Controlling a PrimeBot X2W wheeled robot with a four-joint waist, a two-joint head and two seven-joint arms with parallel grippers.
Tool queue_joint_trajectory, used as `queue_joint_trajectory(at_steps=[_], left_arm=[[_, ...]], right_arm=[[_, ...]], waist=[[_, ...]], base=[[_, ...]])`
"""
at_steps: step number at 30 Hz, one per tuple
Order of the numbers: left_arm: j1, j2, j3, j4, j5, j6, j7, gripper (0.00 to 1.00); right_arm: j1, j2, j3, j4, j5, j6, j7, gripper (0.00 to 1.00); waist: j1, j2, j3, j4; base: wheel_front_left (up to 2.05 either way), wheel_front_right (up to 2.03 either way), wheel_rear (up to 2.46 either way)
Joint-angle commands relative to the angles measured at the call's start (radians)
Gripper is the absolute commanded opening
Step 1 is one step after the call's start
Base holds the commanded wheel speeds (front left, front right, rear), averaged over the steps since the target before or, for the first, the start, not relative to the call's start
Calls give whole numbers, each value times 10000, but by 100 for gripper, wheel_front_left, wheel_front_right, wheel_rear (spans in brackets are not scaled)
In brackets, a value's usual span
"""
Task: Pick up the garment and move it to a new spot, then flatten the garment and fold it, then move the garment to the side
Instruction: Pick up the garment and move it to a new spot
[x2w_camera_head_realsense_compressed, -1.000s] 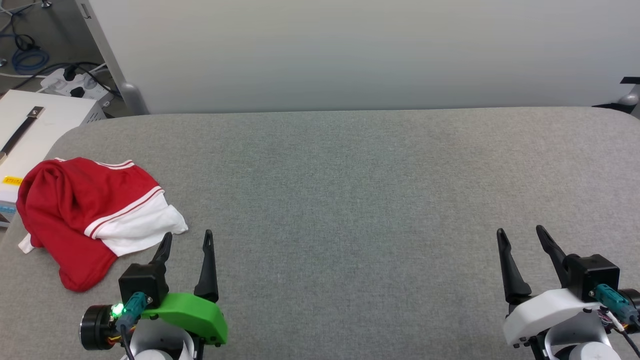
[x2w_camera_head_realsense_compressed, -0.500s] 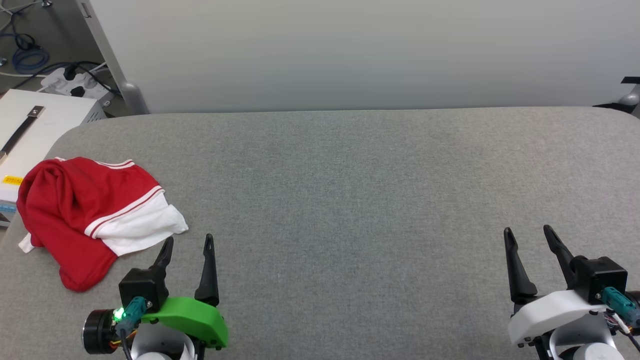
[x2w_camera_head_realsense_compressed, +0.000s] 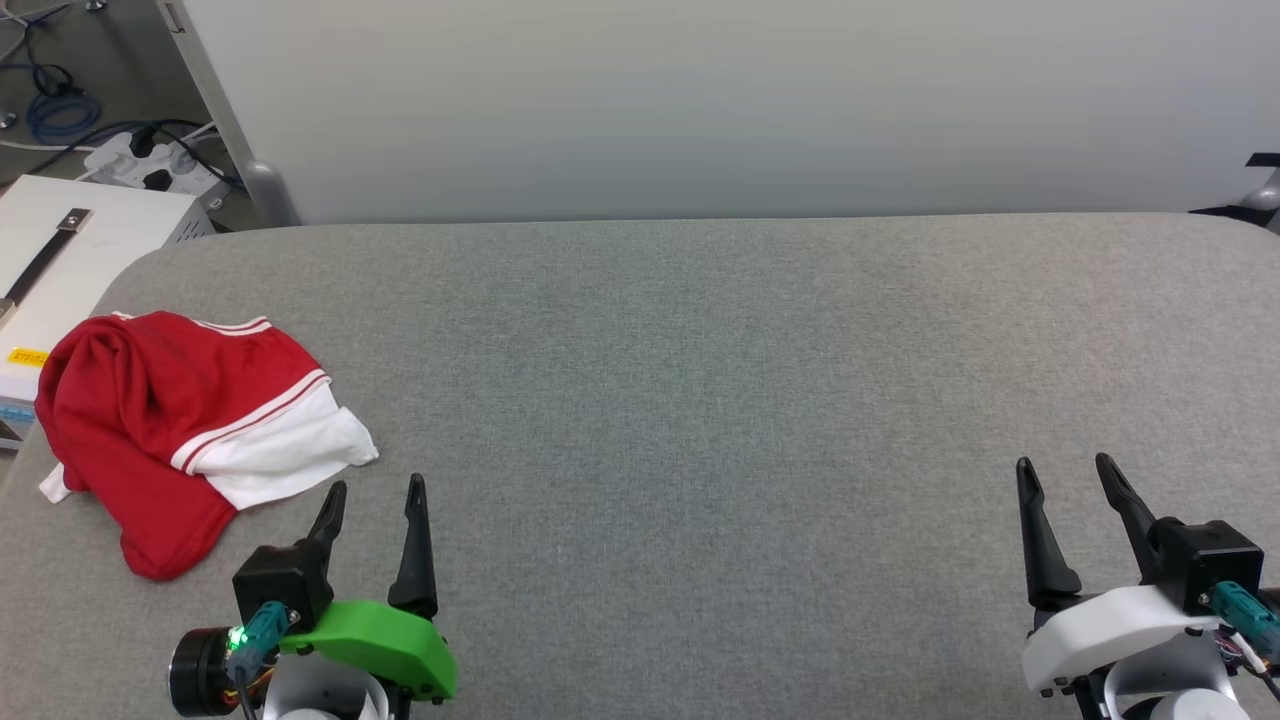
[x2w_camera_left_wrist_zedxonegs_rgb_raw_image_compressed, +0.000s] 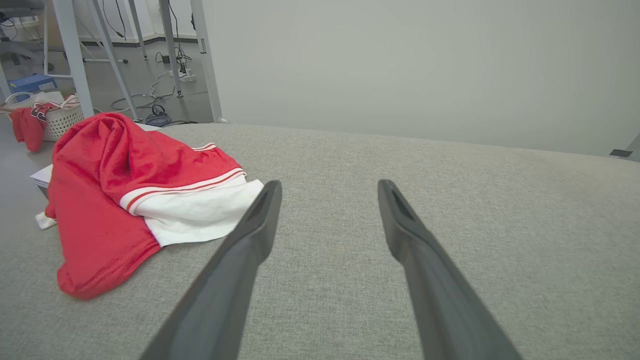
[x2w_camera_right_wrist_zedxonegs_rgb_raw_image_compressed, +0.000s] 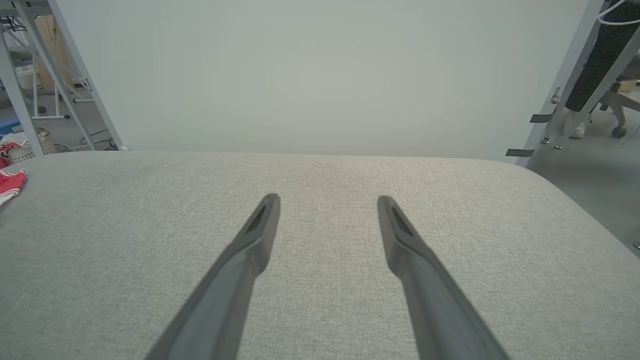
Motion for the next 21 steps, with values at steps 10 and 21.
queue_joint_trajectory(at_steps=[10,21], left_arm=[[-77,-35,-31,201,-303,-55,-283,100],[-185,-40,-20,402,-513,-85,-530,100]], right_arm=[[-216,-10,-128,135,120,-6,-328,100],[-231,-10,69,176,77,-7,-572,100]], waist=[[0,0,56,55],[0,0,170,560]], base=[[0,0,0],[0,0,0]])
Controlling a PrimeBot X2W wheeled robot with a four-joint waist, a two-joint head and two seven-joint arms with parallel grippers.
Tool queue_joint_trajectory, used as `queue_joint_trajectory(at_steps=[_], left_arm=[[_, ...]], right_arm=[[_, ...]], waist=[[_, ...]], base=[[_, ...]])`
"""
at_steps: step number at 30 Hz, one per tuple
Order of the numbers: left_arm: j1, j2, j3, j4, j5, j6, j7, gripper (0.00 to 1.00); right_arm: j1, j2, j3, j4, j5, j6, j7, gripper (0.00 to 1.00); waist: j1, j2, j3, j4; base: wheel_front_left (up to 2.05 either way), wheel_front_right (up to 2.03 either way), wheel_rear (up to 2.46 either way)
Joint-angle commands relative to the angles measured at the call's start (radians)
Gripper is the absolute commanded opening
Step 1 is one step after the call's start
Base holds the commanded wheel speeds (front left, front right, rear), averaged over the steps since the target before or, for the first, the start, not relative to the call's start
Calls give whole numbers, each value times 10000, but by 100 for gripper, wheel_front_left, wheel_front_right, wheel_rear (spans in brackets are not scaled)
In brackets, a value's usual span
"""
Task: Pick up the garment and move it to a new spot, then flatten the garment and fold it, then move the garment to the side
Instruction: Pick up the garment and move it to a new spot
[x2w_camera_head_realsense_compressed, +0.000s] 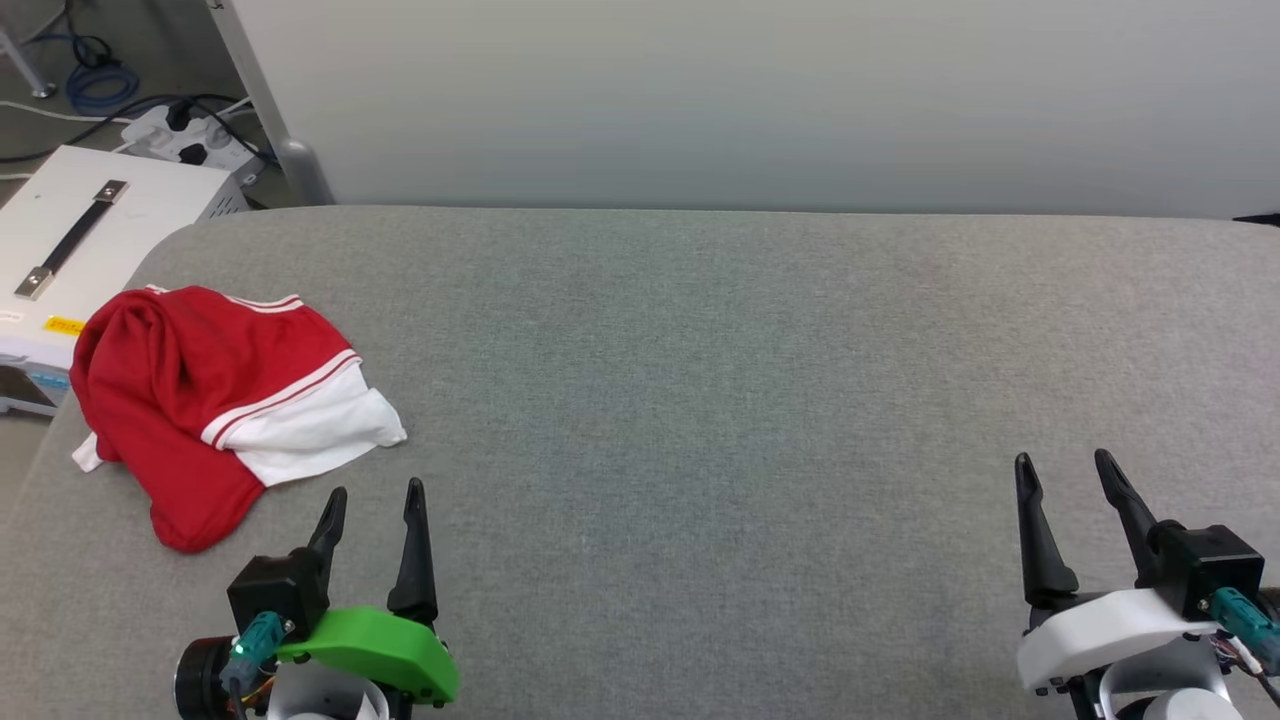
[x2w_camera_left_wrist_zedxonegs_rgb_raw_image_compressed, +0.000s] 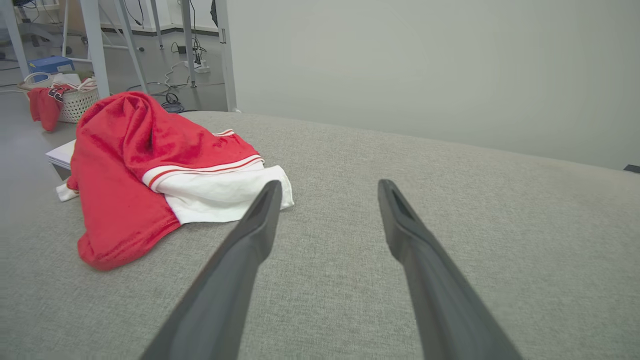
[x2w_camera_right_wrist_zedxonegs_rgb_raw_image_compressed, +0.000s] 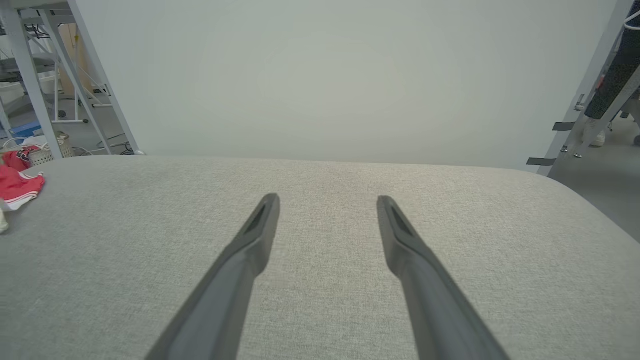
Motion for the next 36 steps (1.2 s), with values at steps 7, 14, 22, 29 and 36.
queue_joint_trajectory(at_steps=[7,14,22,29,36], left_arm=[[-225,-42,-11,204,-205,-103,-238,100],[-261,-45,-1,366,-346,-134,-380,100],[-270,-48,-80,528,-491,-170,-545,100],[-265,-52,-177,699,-597,-237,-692,100],[-258,-55,-268,842,-703,-289,-834,100]], right_arm=[[-167,-9,189,84,-19,-7,-232,100],[-204,-9,423,177,-25,-8,-373,100],[-239,-9,638,357,0,-8,-535,100],[-260,-10,731,509,95,-9,-681,100],[-314,-10,824,624,190,-9,-821,100]], waist=[[0,0,86,938],[0,0,142,1809],[0,0,151,2744],[0,0,127,3416],[0,0,172,3871]], base=[[0,0,0],[0,0,0],[0,0,0],[0,0,0],[0,0,0]])
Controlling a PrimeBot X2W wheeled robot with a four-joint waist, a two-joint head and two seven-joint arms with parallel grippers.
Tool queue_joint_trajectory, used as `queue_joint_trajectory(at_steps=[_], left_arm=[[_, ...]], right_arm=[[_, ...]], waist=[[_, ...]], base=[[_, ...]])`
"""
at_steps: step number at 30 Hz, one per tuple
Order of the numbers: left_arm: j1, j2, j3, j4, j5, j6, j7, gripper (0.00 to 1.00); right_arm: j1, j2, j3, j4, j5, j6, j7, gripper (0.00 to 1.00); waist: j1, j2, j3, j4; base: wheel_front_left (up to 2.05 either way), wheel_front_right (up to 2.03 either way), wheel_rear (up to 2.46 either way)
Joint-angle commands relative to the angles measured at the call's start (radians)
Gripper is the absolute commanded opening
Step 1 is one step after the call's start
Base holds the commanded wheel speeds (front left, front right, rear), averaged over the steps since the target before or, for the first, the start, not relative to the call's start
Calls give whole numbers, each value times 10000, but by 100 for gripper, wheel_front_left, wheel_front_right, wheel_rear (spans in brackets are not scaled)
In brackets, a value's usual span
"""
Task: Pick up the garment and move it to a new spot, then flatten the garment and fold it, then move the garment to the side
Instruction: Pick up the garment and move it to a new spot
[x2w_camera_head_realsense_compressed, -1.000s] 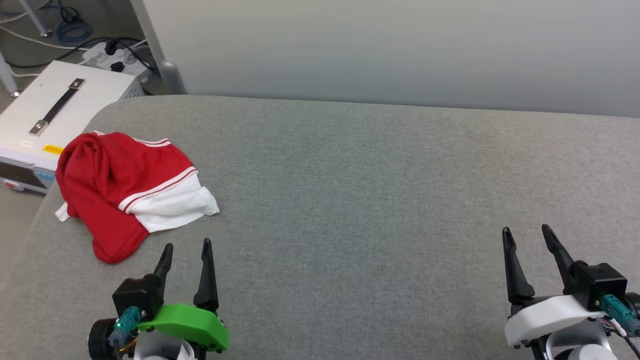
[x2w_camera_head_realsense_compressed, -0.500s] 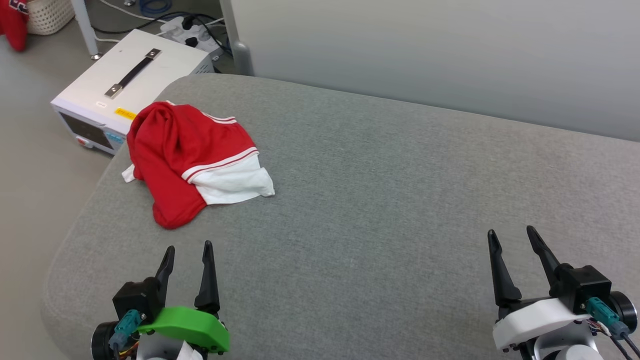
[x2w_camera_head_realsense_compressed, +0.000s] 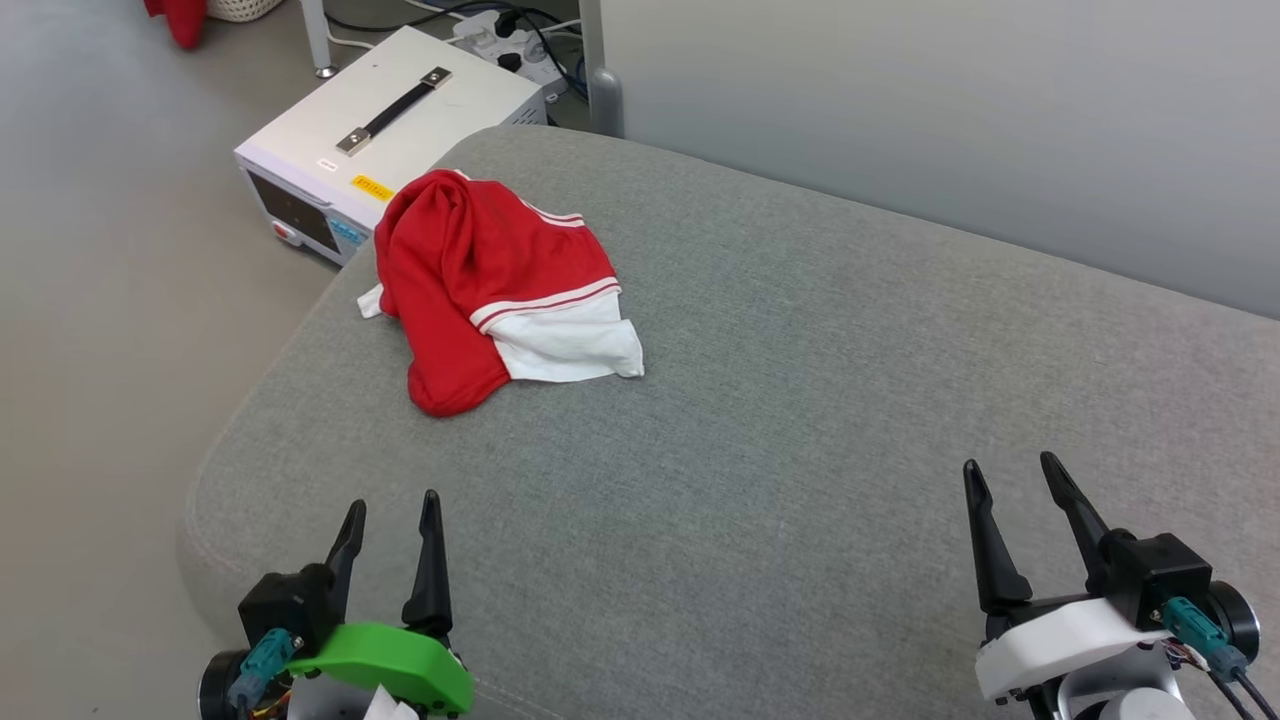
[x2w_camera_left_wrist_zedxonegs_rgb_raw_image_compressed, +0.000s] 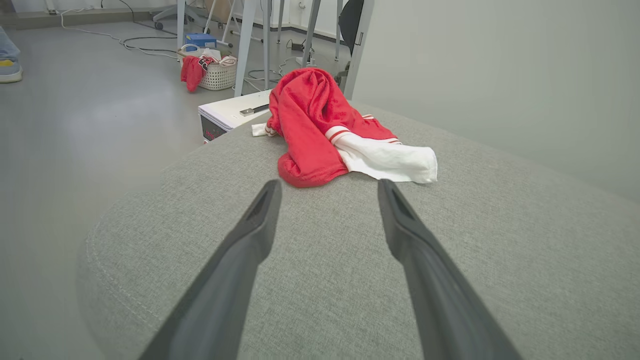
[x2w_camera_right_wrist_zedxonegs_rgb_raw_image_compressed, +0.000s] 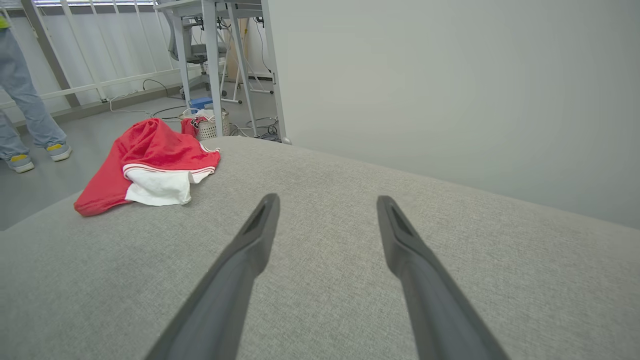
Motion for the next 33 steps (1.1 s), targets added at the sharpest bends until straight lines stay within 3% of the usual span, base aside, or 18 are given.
queue_joint_trajectory(at_steps=[1,17,25,29,33], left_arm=[[-165,-53,-19,74,-136,-76,-137,100],[-169,-53,-17,-34,-247,-10,-137,100],[-859,-37,22,355,-277,-246,-137,100],[-1891,297,-27,1382,-341,-464,-91,100],[-3302,915,-20,2044,-634,-614,684,100]], right_arm=[[-172,-20,31,59,101,-9,-103,100],[-173,-20,34,22,57,-9,-103,100],[-495,-20,11,-292,-399,-9,-103,100],[-758,-21,11,-455,-704,-9,-103,100],[-1036,-71,27,-655,-891,-9,-103,100]], waist=[[-1,0,40,215],[-1,0,171,208],[-1,0,1160,-153],[-1,0,1808,-499],[-1,0,2519,-919]], base=[[0,0,0],[0,0,0],[0,0,0],[0,0,0],[0,0,0]])
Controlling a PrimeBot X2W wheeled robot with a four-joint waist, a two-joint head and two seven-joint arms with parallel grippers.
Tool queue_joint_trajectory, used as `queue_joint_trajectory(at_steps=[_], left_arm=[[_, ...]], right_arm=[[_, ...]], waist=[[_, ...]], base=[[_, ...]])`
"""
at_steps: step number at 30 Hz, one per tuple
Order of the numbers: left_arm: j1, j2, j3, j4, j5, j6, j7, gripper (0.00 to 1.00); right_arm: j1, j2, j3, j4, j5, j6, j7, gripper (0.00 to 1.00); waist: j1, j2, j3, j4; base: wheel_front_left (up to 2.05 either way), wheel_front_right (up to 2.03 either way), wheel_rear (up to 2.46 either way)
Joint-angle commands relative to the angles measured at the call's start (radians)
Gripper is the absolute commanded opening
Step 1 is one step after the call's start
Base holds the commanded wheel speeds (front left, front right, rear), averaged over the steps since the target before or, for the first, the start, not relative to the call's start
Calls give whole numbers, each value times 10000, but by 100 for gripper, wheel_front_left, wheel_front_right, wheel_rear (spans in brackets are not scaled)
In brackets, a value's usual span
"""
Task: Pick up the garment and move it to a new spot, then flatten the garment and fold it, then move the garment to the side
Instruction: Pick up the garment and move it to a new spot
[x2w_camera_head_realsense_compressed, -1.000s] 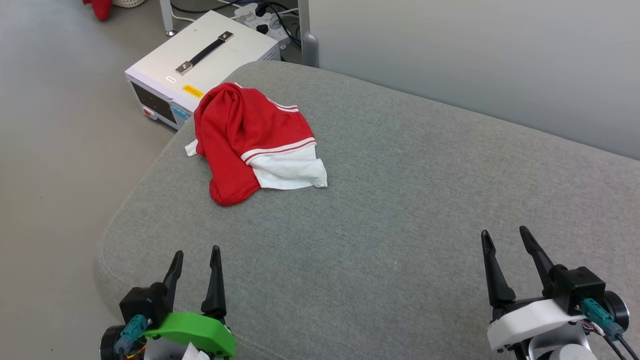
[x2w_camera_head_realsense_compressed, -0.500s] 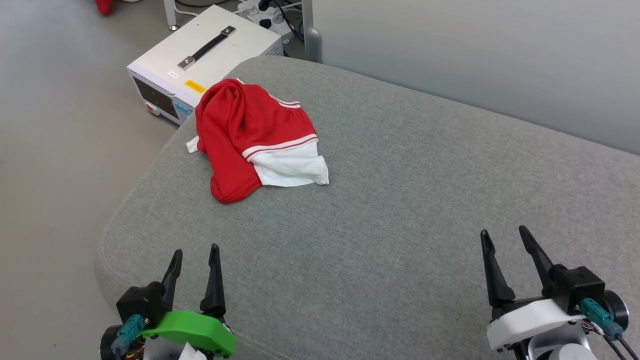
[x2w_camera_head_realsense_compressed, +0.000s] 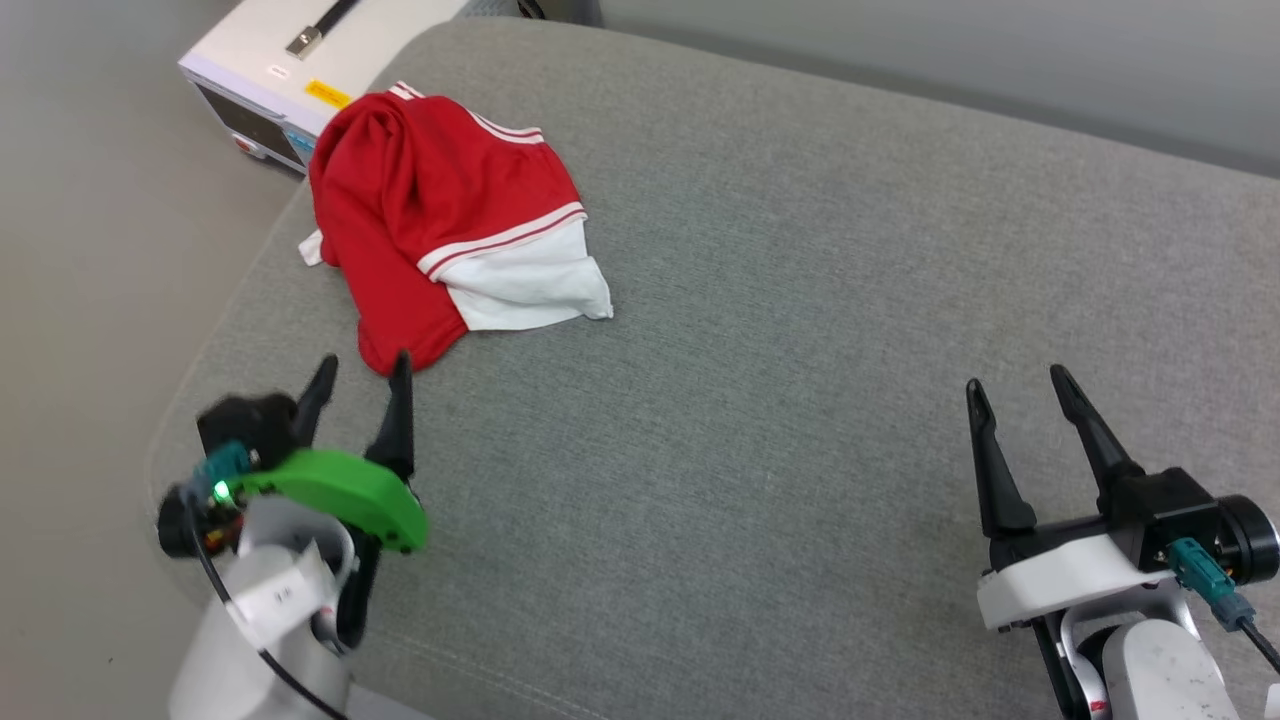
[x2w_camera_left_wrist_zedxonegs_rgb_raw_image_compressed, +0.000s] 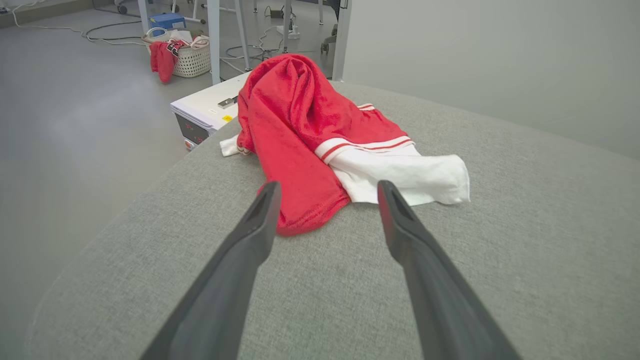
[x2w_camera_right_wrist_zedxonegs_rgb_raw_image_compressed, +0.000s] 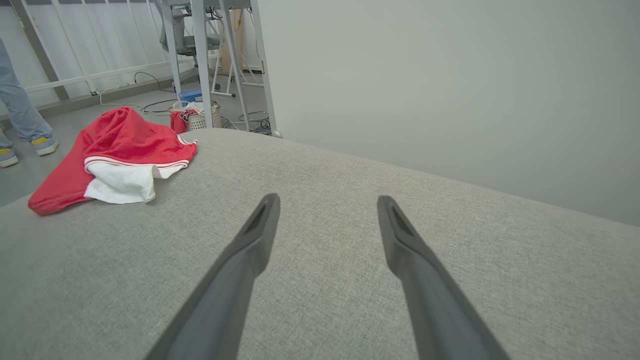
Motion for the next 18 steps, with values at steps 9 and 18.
queue_joint_trajectory(at_steps=[9,18], left_arm=[[-3644,2271,-1008,1044,-1319,-189,3612,100],[-5351,4191,-2305,1823,-3569,-194,6354,100]], right_arm=[[-820,-308,136,-557,-304,-9,-57,100],[-1194,-311,221,-716,-360,-9,-57,100]], waist=[[-1,0,2355,-1579],[-1,0,3348,-2359]], base=[[0,0,0],[0,0,0]])
